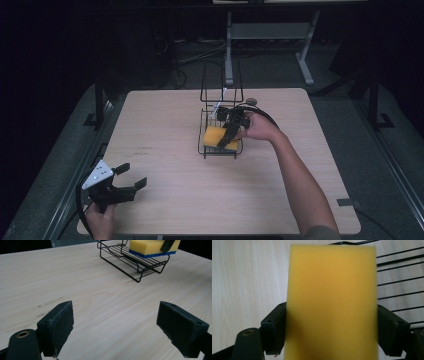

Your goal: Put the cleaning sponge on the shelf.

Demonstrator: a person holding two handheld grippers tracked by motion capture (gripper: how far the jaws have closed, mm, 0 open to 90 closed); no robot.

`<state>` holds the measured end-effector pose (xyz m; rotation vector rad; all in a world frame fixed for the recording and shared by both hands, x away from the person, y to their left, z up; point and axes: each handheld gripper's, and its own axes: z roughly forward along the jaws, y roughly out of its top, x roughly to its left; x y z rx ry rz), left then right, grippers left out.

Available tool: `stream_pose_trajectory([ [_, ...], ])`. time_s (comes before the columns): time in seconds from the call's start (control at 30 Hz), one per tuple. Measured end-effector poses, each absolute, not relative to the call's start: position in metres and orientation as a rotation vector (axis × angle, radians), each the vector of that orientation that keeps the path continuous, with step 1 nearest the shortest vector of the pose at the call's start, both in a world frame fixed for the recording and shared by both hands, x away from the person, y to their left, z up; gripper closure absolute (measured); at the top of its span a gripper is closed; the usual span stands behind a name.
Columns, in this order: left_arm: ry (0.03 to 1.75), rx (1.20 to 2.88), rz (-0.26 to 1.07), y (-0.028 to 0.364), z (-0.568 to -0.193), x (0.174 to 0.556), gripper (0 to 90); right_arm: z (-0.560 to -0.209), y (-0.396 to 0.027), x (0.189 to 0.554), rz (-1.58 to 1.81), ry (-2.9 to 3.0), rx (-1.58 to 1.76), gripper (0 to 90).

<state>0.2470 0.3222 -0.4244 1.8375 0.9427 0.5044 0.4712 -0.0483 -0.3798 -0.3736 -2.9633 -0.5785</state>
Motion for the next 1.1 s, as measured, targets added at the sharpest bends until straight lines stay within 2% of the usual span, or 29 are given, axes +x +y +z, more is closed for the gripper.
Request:
stream_pose_trajectory([
  [1.1,0.944,1.842,0.504,0.322,-0.425,0.247,13.4,-0.401,-0.038,0.489,-0.520,-2.986,-0.400,21.4],
])
